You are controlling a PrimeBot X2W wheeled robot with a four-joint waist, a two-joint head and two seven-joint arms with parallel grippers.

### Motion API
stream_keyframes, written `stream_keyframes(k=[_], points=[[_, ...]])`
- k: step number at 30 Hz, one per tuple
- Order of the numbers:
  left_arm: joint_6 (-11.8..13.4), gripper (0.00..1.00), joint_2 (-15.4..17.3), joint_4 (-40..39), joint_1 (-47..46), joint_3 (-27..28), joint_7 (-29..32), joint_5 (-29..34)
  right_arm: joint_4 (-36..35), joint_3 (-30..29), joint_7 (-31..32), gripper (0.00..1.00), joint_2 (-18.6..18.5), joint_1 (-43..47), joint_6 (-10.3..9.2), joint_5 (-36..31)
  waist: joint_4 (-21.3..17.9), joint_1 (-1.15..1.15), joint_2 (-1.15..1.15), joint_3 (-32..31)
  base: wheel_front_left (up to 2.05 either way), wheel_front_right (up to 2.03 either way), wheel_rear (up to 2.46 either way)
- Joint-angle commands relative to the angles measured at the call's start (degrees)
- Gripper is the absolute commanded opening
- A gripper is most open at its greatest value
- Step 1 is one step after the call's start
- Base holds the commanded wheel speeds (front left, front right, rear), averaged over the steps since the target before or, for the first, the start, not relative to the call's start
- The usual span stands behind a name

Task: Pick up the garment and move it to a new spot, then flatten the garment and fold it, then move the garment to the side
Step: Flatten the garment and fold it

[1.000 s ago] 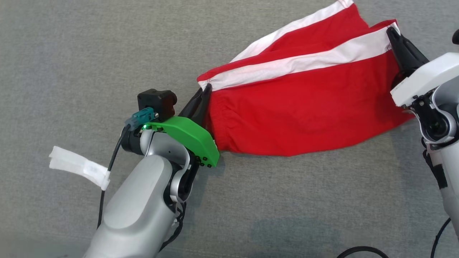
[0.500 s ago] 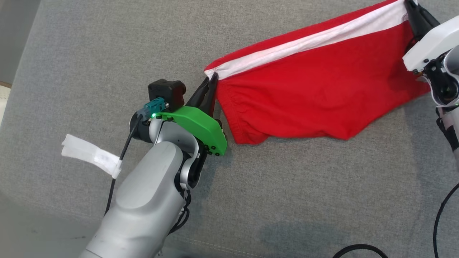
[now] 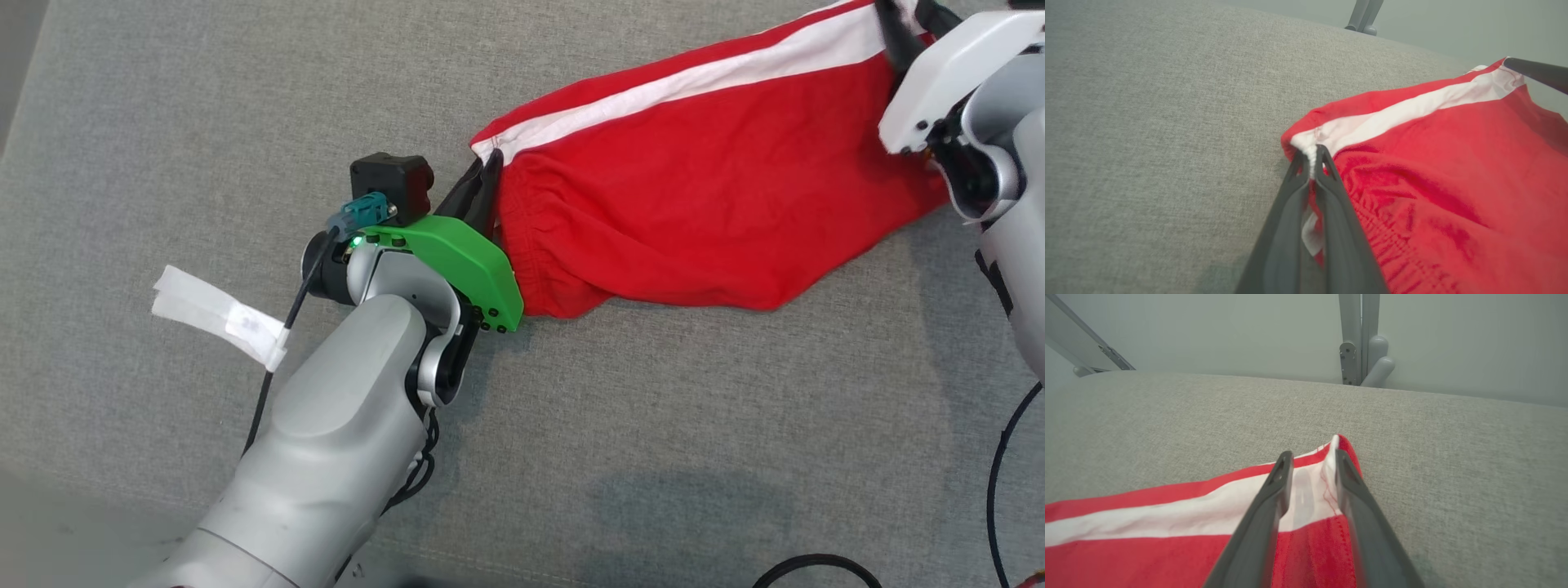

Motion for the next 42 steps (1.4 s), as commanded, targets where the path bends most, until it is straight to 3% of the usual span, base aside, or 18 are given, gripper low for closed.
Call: stream_keyframes(k=[1,2,9,14,17,22,26,29,30,31,35,42], points=[[-0.22,0.78,0.07,0.52,-0.50,-0.23,-0.35,-0.30,-0.67,1.53,0.66,1.00,-0.54,0.12,0.01,-0.79,-0.53,0.00,0.00,-0.52,0.00,0.00,0.00],[-0.43,1.00,0.12,0.86,-0.57,-0.50,-0.42,-0.17,-1.37,2.86,1.38,1.00,-1.26,0.16,0.01,-1.20,-0.79,0.00,0.00,-0.85,0.00,0.00,0.00],[-0.75,1.00,3.56,-2.57,3.06,-0.62,-2.37,0.40,-8.96,8.33,8.28,1.00,-5.56,2.45,-0.01,0.11,-2.84,0.00,0.00,-3.51,0.00,0.00,0.00],[3.02,1.00,7.32,-12.17,8.03,-1.25,-5.51,3.32,-9.76,7.92,13.86,1.00,-8.18,4.77,-0.01,-0.72,-1.28,0.00,0.00,-3.80,0.00,0.00,0.00],[6.18,1.00,8.98,-18.19,11.45,-1.65,-7.05,6.00,-8.82,6.11,15.77,1.00,-8.41,6.09,-0.01,-1.33,0.62,0.00,0.00,-2.77,0.00,0.00,0.00],[8.49,1.00,10.02,-23.36,15.82,-1.02,-8.09,6.44,-6.60,3.90,17.78,1.00,-8.77,6.74,-0.01,-3.33,3.16,0.00,0.00,-1.41,0.00,0.00,0.00],[8.97,1.00,9.87,-25.61,18.62,-0.33,-8.59,6.19,-3.95,1.71,19.92,1.00,-9.06,6.49,-0.04,-5.45,5.14,0.00,0.00,-0.37,0.00,0.00,0.00],[8.63,1.00,9.88,-25.96,20.21,0.05,-8.74,6.47,-3.41,0.51,22.62,1.00,-6.66,8.45,0.12,-2.58,5.66,0.00,0.00,-0.96,0.00,0.00,0.00],[8.50,1.00,9.85,-26.03,20.71,0.32,-8.86,6.57,-3.82,0.41,23.47,0.27,-6.01,9.08,0.20,-1.66,5.62,0.00,0.00,-1.25,0.00,0.00,0.00],[8.27,1.00,9.89,-26.03,21.28,0.53,-8.97,6.76,-4.29,0.20,24.30,0.00,-5.59,9.68,0.23,-0.48,5.48,0.00,0.00,-1.60,0.00,0.00,0.00],[6.99,1.00,10.57,-26.58,23.92,1.99,-9.12,9.23,-7.07,-1.95,25.10,0.00,-5.64,12.22,0.16,5.09,4.05,0.00,0.00,-4.46,0.00,0.00,0.00],[3.17,1.00,9.96,-27.22,33.76,7.01,-9.13,13.08,-9.39,-11.51,23.65,0.00,-2.28,20.82,-0.04,18.78,0.24,0.00,0.00,-13.68,0.00,0.00,0.00]])
